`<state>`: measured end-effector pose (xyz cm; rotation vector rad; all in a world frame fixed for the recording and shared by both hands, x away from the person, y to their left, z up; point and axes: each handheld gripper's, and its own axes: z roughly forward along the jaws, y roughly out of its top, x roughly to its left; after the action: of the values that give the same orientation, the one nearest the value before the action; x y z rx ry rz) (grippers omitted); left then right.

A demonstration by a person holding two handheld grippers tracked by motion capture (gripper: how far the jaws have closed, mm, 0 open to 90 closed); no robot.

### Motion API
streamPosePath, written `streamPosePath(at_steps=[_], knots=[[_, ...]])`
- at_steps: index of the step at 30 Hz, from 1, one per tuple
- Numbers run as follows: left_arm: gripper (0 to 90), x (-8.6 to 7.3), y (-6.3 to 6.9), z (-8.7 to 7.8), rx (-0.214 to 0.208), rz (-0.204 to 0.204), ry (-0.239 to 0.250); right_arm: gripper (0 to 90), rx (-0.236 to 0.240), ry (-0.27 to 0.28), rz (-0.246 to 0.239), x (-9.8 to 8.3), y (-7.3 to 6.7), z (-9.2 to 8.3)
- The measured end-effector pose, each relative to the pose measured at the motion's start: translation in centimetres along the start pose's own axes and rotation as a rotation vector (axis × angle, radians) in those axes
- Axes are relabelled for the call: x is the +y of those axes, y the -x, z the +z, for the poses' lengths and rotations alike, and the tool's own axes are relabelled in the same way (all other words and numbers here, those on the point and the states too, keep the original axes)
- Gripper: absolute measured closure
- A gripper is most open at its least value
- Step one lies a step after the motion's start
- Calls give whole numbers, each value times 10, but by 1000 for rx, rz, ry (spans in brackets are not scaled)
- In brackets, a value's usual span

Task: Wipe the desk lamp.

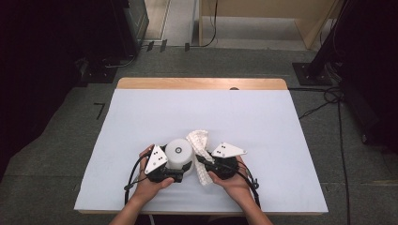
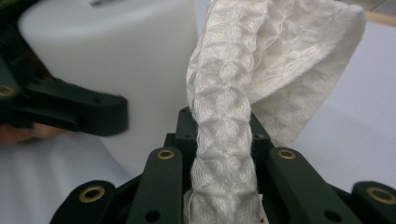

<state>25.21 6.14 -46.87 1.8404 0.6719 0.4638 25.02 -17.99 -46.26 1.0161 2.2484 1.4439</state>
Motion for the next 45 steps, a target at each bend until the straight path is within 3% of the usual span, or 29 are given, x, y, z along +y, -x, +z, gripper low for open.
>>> streamPosePath(at_steps=[3,6,10,13,15,18,23,26,30,33,36,40,42,45], knots=[[88,0,-2,0,17,-3,-2,744,-19,-4,22,-2,4,0],[87,-1,-4,1,22,-3,-8,744,-21,32,56,0,8,-6],[87,-4,-2,2,33,18,-22,744,-53,53,58,2,11,-13],[87,-4,-1,0,24,32,-22,744,-50,61,76,2,13,-17],[85,-4,-1,1,31,15,-21,744,-60,57,69,2,14,-17],[24,0,2,-5,77,-40,-2,742,-62,52,67,2,13,-18],[18,4,16,-10,193,-97,-40,739,-74,48,67,1,15,-20],[19,3,22,-3,251,-104,-55,739,-77,45,84,-1,17,-18],[85,4,24,-1,275,-106,-44,737,-69,30,77,-3,14,-15],[87,4,15,-4,236,-116,-32,736,-69,22,78,-4,11,-13],[88,7,3,-14,170,-110,19,736,-62,18,68,-4,7,-10],[88,13,-6,-28,46,-86,112,739,-32,-5,50,-5,-4,-3],[88,15,-5,-29,1,-57,108,741,-17,-11,30,-4,-11,1],[88,13,0,-25,0,-19,81,743,-17,7,10,-1,-18,0]])
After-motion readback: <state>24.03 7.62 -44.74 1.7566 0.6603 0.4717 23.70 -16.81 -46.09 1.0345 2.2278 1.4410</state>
